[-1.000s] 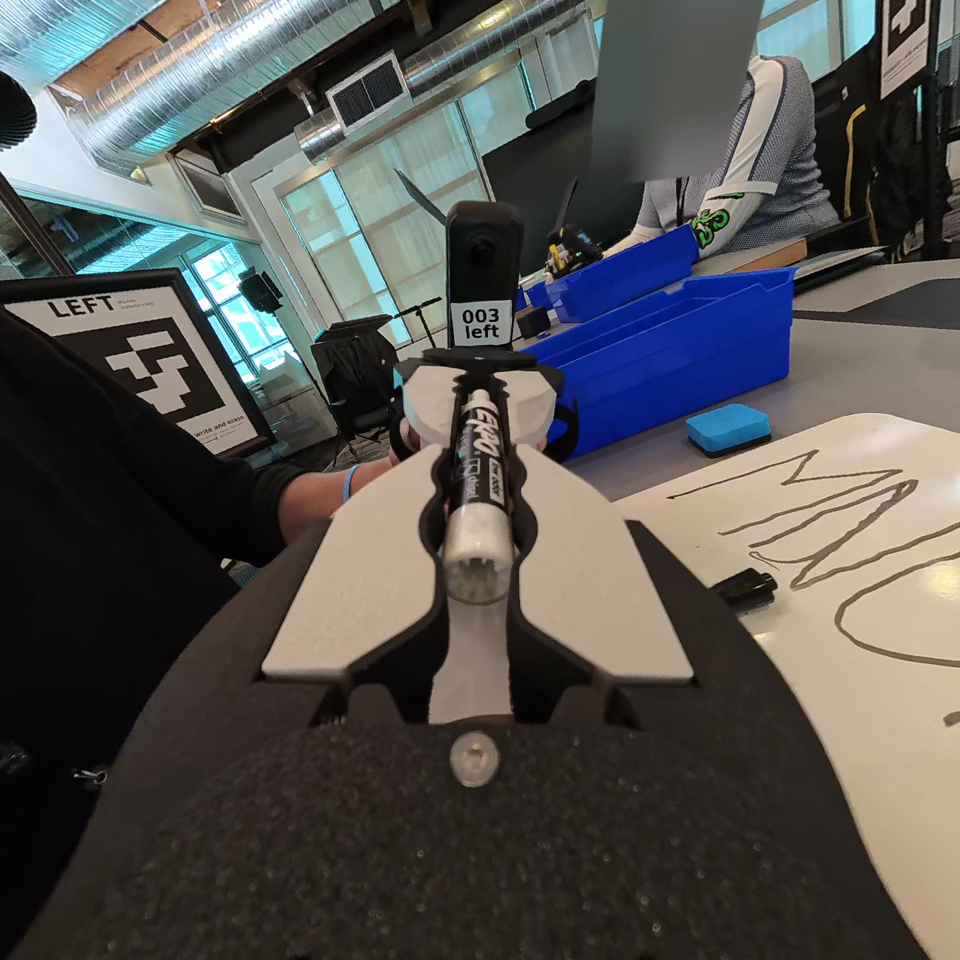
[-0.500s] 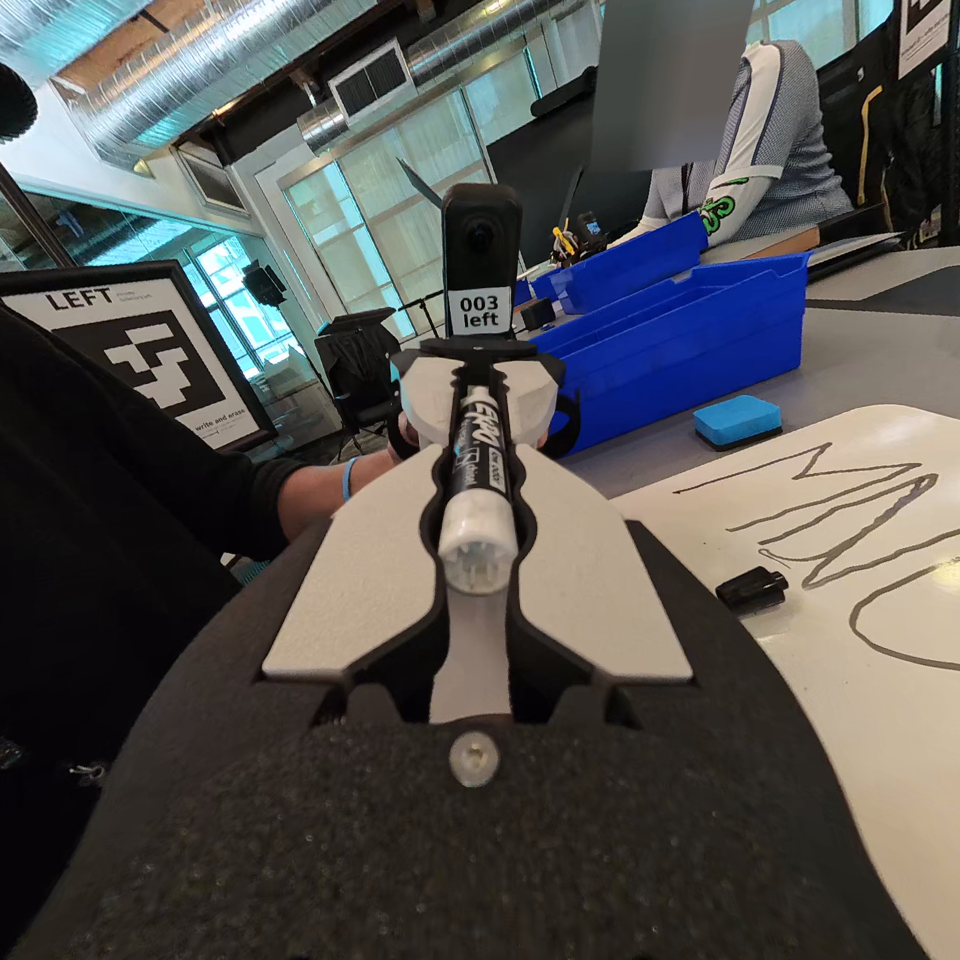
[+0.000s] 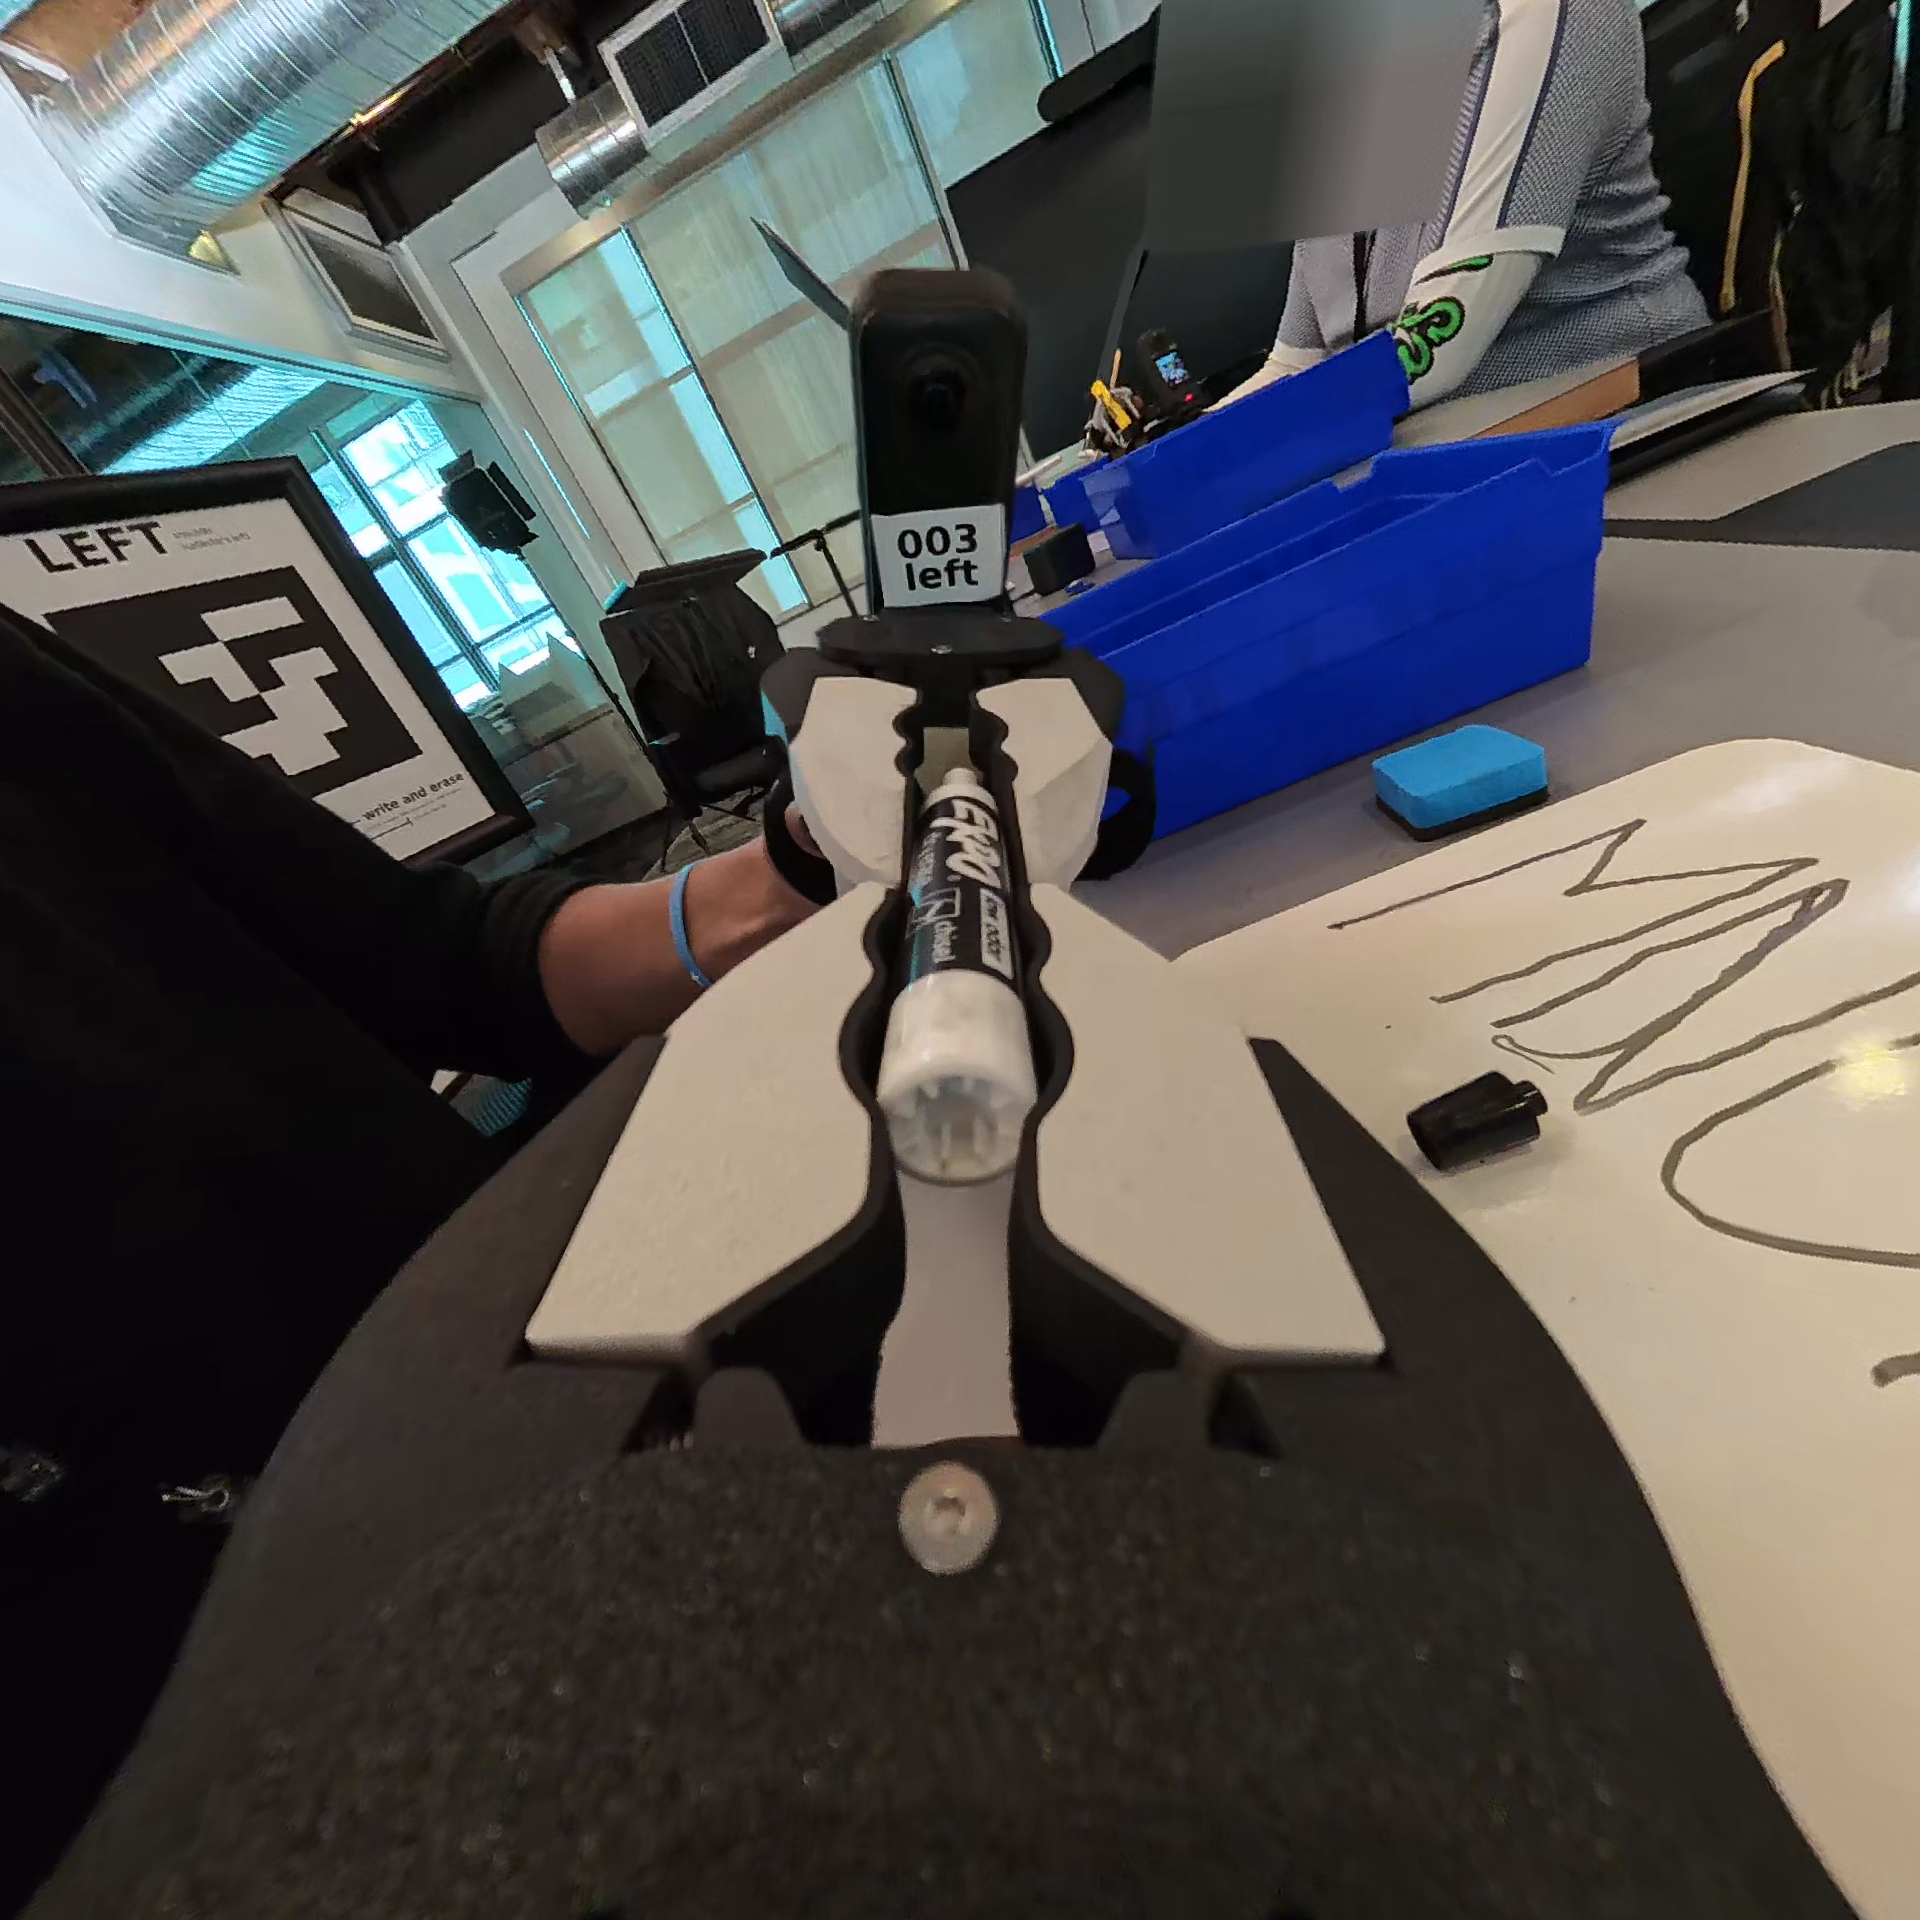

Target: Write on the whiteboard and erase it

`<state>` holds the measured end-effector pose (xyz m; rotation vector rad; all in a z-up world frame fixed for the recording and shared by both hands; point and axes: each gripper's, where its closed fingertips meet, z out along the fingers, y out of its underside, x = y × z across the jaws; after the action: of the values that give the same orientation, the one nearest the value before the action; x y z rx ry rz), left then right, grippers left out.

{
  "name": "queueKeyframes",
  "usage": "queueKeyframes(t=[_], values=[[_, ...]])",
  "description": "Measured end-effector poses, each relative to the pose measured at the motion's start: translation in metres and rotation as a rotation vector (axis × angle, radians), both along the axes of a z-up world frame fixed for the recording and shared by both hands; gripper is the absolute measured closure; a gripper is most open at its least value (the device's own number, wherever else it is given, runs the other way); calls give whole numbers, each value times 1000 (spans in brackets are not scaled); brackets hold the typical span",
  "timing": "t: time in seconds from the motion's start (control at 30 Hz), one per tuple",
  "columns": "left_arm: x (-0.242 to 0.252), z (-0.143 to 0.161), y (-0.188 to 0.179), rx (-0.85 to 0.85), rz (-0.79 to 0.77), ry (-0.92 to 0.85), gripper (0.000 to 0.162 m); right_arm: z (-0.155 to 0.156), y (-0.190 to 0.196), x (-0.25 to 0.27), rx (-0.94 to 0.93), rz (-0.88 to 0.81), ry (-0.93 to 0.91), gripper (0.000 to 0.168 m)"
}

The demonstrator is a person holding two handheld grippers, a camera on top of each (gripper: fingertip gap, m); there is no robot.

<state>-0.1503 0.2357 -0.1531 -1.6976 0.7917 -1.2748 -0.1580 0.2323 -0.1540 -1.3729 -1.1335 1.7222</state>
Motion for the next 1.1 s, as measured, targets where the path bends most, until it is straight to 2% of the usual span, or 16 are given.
queueKeyframes(t=[0.03, 0.1, 0.13, 0.2, 0.27, 0.43, 0.63, 0.7, 0.77, 0.83, 0.93, 1.1], values=[[-2, 1, 0, 11, 6, 19, 138, 3, 2, 1, 3, -14, 2, 149], [-12, 0, 2, 42, 43, 90, 99, 11, 11, 11, 10, -65, 12, 148], [-19, 2, 1, 60, 57, 111, 97, 14, 19, 19, 13, -107, 7, 149], [-34, 5, 5, 89, 104, 156, 98, 16, 37, 38, 41, -215, -19, 149], [-45, -6, 14, 80, 123, 246, 98, 25, 44, 56, 51, -281, 2, 149], [-49, -79, 50, 25, 29, 621, 100, 29, 41, 80, 51, -391, 66, 149], [-46, -121, 76, 10, -107, 806, 102, 18, 33, 85, 87, -377, 17, 149], [-46, -124, 79, 39, -121, 821, 110, 17, 34, 86, 104, -382, 5, 149], [-47, -125, 81, 62, -114, 831, 132, 13, 38, 87, 94, -392, -10, 149], [-47, -125, 82, 61, -100, 824, 132, 6, 44, 86, 77, -410, -35, 149], [-50, -123, 83, 55, -39, 817, 132, -7, 52, 82, 55, -451, -97, 149], [-74, -125, 88, -79, 321, 874, 132, -25, 53, 69, 67, -466, -191, 149]])
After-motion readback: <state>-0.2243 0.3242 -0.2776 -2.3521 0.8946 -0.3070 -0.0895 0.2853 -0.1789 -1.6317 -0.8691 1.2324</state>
